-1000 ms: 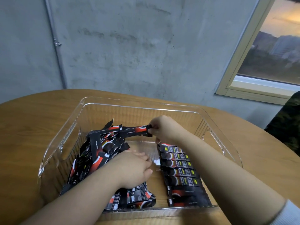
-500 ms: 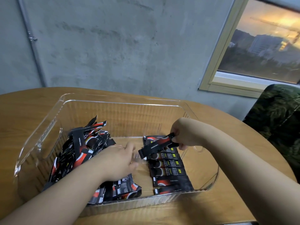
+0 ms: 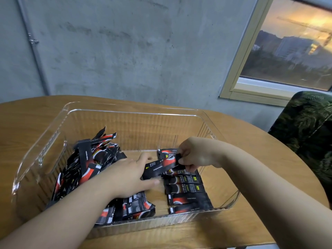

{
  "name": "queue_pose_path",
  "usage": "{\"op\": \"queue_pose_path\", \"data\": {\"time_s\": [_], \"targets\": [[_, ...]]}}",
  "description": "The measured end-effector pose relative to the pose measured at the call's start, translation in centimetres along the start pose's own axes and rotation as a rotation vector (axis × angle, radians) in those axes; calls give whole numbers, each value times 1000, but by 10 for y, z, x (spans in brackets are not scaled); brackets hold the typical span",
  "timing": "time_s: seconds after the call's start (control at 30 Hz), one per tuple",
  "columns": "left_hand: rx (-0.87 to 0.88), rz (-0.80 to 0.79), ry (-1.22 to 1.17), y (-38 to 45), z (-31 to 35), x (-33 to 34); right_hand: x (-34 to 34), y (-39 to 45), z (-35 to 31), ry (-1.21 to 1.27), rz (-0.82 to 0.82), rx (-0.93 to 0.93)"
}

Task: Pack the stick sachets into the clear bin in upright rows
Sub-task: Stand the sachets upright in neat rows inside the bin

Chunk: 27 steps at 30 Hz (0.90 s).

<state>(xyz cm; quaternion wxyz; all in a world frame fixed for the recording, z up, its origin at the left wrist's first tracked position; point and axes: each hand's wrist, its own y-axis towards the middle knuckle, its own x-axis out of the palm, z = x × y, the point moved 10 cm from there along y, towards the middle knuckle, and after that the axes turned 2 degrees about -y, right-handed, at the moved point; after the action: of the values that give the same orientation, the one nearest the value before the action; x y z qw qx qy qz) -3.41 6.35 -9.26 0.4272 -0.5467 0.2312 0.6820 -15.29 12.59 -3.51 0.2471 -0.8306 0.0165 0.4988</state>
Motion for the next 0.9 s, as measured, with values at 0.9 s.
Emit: {"op": "queue_pose_path", "data": {"time_s": [0.9], "targets": [[9,12,-186,0,0,-4,11,-2,-47,-431,74,-314]]}}
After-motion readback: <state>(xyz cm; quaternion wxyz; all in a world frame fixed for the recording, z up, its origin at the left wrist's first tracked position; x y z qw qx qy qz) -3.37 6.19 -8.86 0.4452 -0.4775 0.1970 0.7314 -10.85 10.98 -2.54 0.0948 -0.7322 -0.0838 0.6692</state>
